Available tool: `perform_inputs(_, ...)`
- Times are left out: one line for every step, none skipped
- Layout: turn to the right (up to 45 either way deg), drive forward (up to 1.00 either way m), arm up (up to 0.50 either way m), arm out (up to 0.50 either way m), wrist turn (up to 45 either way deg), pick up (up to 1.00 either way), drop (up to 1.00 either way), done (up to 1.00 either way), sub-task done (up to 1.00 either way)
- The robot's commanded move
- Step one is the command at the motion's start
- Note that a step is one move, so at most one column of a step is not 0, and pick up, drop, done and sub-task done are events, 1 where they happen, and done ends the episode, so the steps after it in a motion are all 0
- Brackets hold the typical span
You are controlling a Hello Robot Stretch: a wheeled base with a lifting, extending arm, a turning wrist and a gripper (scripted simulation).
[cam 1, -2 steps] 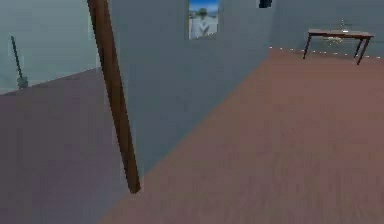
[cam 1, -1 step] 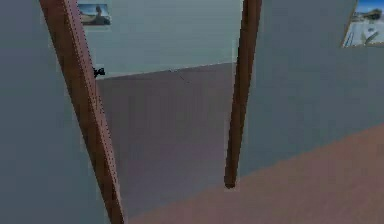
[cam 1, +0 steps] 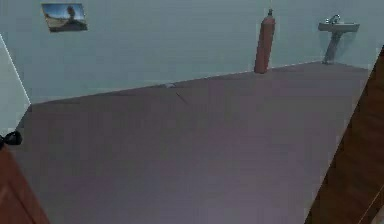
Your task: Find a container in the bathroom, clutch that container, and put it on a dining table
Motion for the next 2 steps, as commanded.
perform_inputs(0.0, 0.45, 0.0, 0.0, 0.0, 0.0, 0.0, 0.0, 0.0)
perform_inputs(-21.0, 0.0, 0.0, 0.0, 0.0, 0.0, 0.0, 0.0, 0.0)
